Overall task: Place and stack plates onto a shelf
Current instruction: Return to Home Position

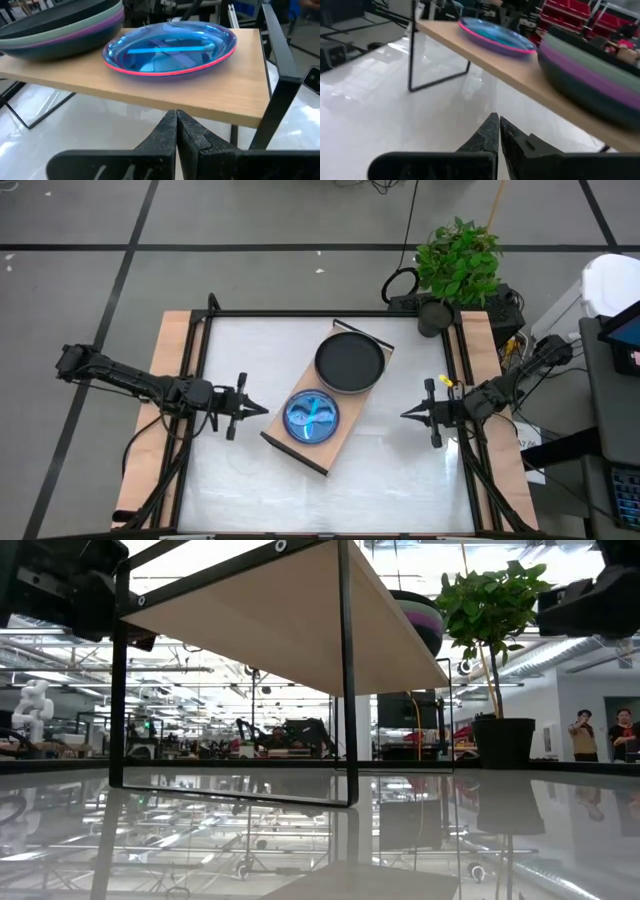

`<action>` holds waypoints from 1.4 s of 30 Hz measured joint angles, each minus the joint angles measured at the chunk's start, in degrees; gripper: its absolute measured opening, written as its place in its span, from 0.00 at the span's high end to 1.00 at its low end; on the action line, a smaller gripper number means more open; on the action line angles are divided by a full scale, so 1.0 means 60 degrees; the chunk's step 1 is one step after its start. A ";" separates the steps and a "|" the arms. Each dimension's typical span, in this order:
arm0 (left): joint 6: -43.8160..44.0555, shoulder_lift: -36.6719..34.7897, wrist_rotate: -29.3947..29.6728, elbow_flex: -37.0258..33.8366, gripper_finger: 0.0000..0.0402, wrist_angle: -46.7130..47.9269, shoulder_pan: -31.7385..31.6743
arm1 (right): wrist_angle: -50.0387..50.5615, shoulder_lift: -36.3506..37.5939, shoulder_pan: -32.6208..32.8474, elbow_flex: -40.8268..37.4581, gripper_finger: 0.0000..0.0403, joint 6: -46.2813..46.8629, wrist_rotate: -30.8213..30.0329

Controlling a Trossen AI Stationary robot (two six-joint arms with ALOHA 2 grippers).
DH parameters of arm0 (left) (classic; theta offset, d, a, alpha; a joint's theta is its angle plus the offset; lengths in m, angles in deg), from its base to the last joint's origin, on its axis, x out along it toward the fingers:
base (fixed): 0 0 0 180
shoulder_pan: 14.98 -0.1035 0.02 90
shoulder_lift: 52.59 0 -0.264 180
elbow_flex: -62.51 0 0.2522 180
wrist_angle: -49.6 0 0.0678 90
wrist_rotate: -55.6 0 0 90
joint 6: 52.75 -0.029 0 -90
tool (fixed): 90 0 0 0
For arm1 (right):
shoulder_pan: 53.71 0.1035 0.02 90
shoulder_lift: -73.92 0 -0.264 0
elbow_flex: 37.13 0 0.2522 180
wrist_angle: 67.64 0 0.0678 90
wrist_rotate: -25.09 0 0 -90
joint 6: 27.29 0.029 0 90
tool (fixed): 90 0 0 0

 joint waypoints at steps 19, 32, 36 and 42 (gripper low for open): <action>0.0439 -0.2102 -0.0004 -0.1064 0.99 0.0087 -0.0371 | -0.1264 0.0364 -0.1998 -0.1279 1.00 0.0147 0.2927; 0.0463 -0.2099 -0.0015 -0.1064 0.99 0.0103 -0.0367 | -0.2052 0.0441 -0.3063 -0.1497 1.00 -0.0262 0.3889; 0.0538 -0.2171 -0.0091 -0.1064 0.99 0.0138 -0.0367 | -0.2065 0.0536 -0.3454 -0.1505 1.00 -0.0194 0.4650; 0.0844 -0.2922 -0.0109 -0.1064 0.99 0.0716 -0.0367 | -0.2001 0.0548 -0.3782 -0.1513 1.00 -0.0095 0.4998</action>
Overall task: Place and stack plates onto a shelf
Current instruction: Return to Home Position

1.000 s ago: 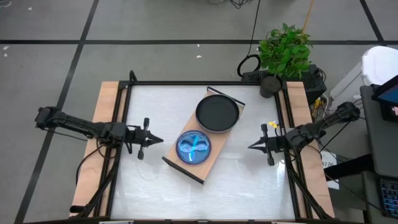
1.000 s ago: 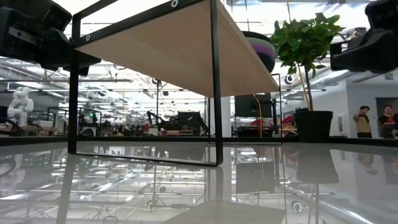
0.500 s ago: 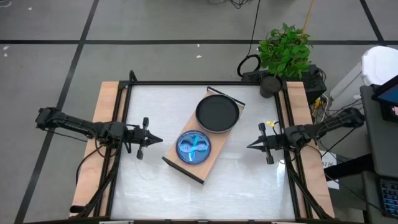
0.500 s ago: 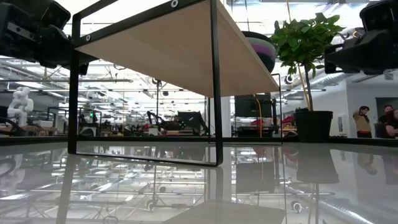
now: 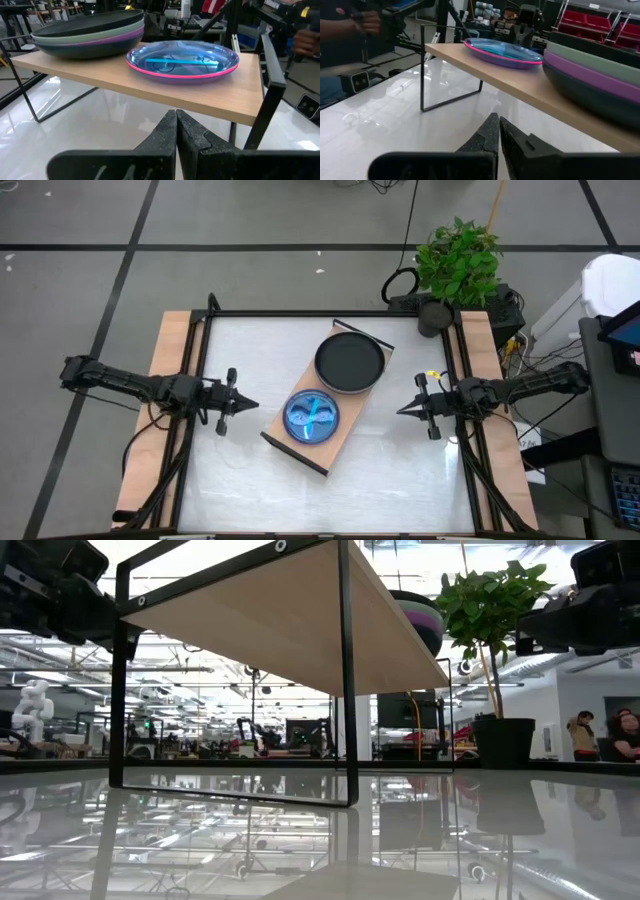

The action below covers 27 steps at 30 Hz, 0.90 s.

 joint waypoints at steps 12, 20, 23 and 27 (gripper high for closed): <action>-0.0162 -0.1590 0.0004 -0.0520 0.99 0.0270 0.0002 | 0.0475 0.0761 -0.0529 -0.0007 1.00 -0.0029 -0.0010; 0.0196 -0.1872 -0.0047 -0.0831 0.99 0.0481 0.0041 | 0.1002 0.1435 -0.1275 -0.0010 1.00 -0.0066 0.0499; 0.0074 -0.1872 -0.0047 -0.0831 0.99 0.0216 0.0076 | 0.1119 0.1545 -0.1539 -0.0010 1.00 -0.0109 0.0513; 0.0046 -0.1869 -0.0051 -0.0831 0.99 0.0077 0.0076 | 0.1262 0.1600 -0.1879 -0.0010 1.00 -0.0177 0.0999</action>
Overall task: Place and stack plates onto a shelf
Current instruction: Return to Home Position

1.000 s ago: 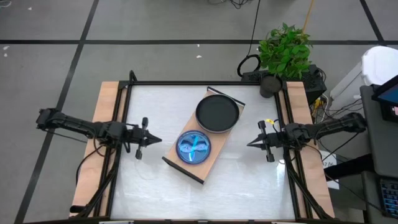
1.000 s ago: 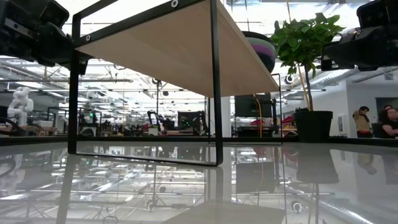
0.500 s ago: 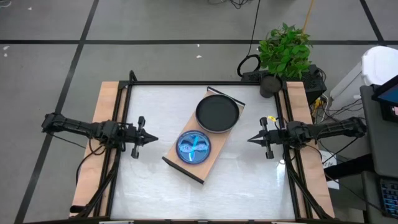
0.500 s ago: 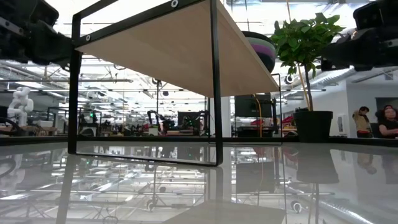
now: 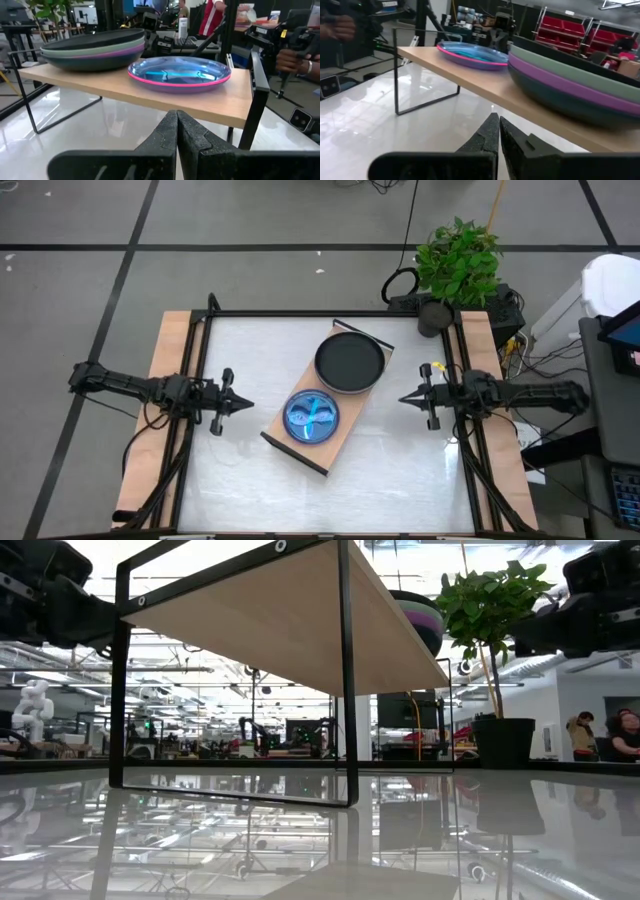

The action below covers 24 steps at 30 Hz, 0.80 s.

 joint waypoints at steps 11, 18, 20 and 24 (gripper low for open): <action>-0.0252 -0.0043 -0.0007 0.0000 0.99 -0.0017 -0.0007 | 0.0100 -0.0002 -0.0874 -0.0004 1.00 0.0110 0.0988; 0.0115 -0.0043 -0.0010 0.0000 0.99 0.0329 -0.0007 | -0.0043 0.0019 -0.1184 -0.0004 1.00 0.0263 0.0994; 0.0148 -0.0043 -0.0007 0.0000 0.99 0.0307 -0.0007 | -0.0026 0.0039 -0.1229 -0.0004 1.00 0.0259 0.0994; 0.0065 -0.0043 0.0033 0.0000 0.99 0.0240 -0.0007 | 0.0031 0.0110 -0.1314 -0.0004 1.00 0.0116 0.0946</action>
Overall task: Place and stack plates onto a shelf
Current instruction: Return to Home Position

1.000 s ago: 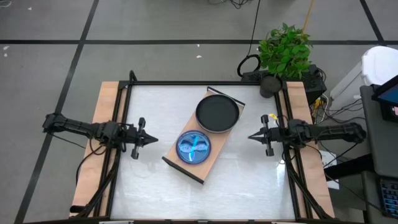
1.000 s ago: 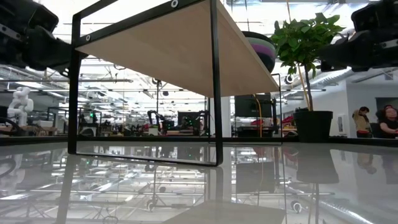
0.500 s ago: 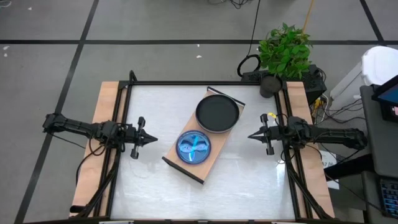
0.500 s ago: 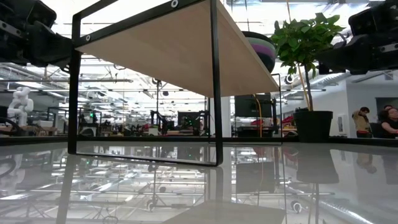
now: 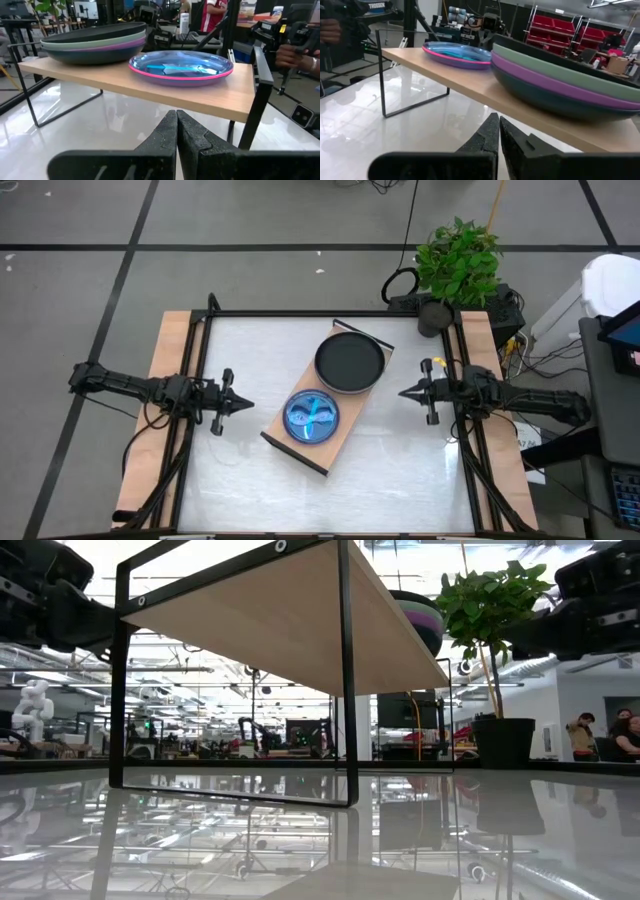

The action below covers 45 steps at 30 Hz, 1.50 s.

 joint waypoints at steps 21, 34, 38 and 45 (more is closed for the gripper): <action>0.0137 0.0001 0.0127 0.0000 0.99 0.0264 -0.0001 | 0.0376 0.0237 0.0707 -0.0002 1.00 0.0826 -0.1323; 0.0047 0.0000 0.0328 0.0004 0.99 0.0276 -0.0007 | 0.0553 0.0449 0.1037 -0.0003 1.00 0.0966 -0.1496; -0.0302 0.0000 0.0328 0.0004 0.99 0.0282 -0.0007 | 0.0597 0.0445 0.1037 -0.0004 1.00 0.0984 -0.1487; -0.0135 0.0000 0.0412 0.0004 0.99 0.0282 -0.0007 | 0.0498 0.0498 0.1036 -0.0004 1.00 0.0767 -0.1496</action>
